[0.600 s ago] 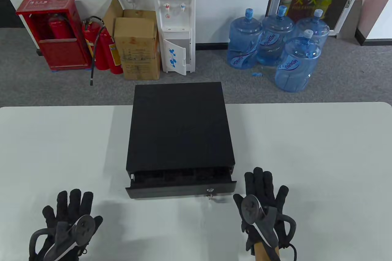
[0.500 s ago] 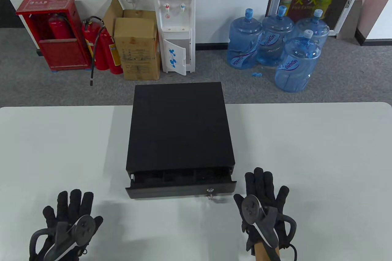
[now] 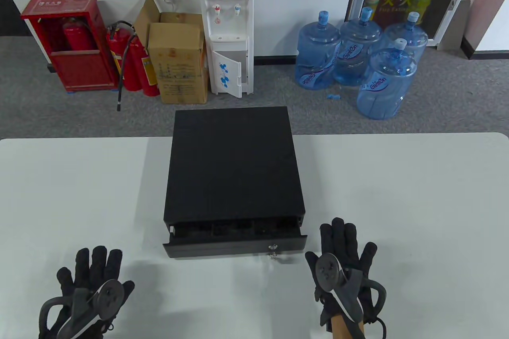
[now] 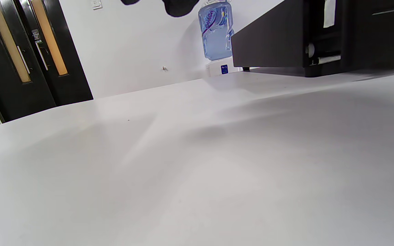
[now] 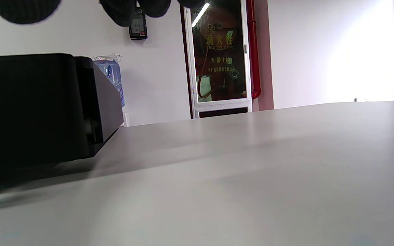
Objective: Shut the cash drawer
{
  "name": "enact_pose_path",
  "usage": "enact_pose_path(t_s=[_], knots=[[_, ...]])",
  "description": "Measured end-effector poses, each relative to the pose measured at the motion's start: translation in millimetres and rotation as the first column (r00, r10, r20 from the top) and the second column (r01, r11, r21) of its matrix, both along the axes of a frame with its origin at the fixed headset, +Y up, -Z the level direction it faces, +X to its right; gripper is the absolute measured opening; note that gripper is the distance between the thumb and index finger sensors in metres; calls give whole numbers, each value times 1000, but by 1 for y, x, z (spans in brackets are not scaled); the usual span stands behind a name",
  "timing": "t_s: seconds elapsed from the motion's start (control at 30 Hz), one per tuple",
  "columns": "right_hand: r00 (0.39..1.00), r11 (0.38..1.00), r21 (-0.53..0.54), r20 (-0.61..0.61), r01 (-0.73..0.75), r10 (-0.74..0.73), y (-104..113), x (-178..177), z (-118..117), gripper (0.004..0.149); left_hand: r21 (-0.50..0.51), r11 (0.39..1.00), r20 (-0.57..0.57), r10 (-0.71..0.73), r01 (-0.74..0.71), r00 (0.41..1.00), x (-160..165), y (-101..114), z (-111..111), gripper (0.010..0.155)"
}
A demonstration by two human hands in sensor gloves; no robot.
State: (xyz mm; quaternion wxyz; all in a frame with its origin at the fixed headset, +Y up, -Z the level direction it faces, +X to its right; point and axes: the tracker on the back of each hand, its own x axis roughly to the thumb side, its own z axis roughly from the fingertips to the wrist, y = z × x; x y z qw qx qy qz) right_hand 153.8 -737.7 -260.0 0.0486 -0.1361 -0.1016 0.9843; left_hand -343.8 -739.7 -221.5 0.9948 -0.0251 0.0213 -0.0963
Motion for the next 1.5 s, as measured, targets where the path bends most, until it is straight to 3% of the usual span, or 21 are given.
enact_pose_path(t_s=[0.47, 0.73, 0.97, 1.07, 1.3, 1.5], knots=[[1000, 1000, 5, -11, -8, 8, 0, -4, 0, 77, 8, 1000, -2, 2, -2, 1000, -1, 1, 0, 81], [999, 994, 106, -16, -33, 35, 4, -12, 2, 76, 2, 1000, -3, 5, -5, 1000, -1, 1, 0, 81], [998, 992, 110, -25, -61, 64, 2, -20, 1, 76, -5, 1000, -4, 13, -13, 1000, -1, 1, 1, 81], [997, 982, 175, -30, -72, 78, 6, -25, 3, 75, -3, 1000, -5, 16, -16, 1000, -1, 1, 0, 81], [984, 921, 372, -80, -118, 158, 22, -52, 12, 59, 10, 1000, 2, 16, -16, 1000, -1, 2, 1, 81], [972, 909, 391, -115, -146, 205, 23, -80, 11, 46, 8, 1000, 3, 27, -27, 1000, -2, 1, 1, 81]])
